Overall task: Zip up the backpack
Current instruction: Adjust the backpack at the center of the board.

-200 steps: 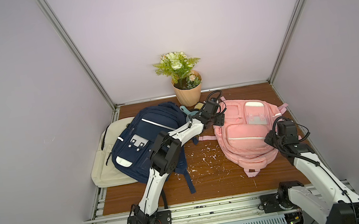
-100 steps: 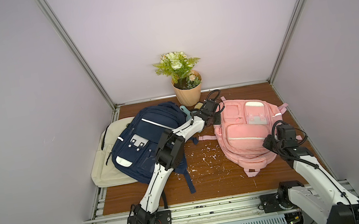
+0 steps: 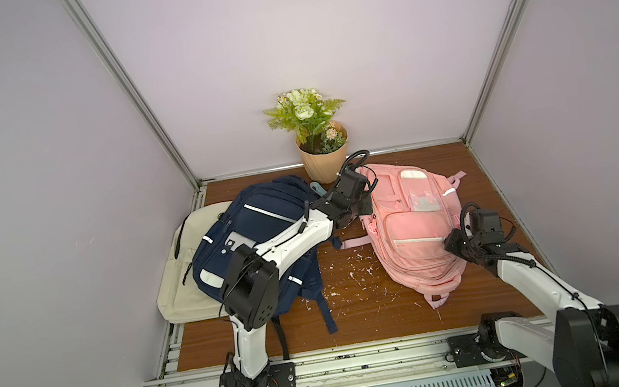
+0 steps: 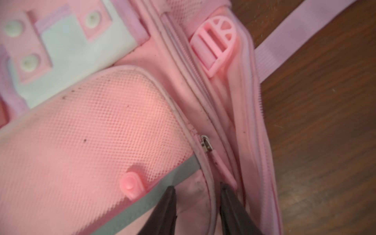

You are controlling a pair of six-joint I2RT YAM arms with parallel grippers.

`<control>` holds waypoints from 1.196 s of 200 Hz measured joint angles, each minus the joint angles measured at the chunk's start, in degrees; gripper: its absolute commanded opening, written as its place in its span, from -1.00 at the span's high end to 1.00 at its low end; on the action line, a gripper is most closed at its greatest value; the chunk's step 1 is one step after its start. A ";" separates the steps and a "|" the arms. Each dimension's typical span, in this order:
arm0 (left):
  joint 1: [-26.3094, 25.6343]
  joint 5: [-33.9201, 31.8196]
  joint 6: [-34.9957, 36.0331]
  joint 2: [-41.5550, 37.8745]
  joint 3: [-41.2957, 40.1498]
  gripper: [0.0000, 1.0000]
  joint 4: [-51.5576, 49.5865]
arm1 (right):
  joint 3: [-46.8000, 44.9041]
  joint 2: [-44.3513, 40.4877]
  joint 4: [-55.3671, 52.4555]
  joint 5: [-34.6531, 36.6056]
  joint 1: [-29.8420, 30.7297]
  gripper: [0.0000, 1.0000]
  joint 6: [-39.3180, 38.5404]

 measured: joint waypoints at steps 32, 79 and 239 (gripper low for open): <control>-3.48 -4.07 -4.94 -11.10 -14.93 1.00 6.05 | 4.31 5.27 2.97 -0.70 0.35 0.20 0.15; -10.25 -12.76 -16.00 -21.24 -35.95 0.97 10.62 | 11.74 16.28 7.91 -1.73 9.84 0.19 -0.02; -7.13 -7.96 -20.61 -26.12 -38.23 -0.34 4.83 | 0.66 -15.30 -3.74 8.70 47.65 0.01 10.51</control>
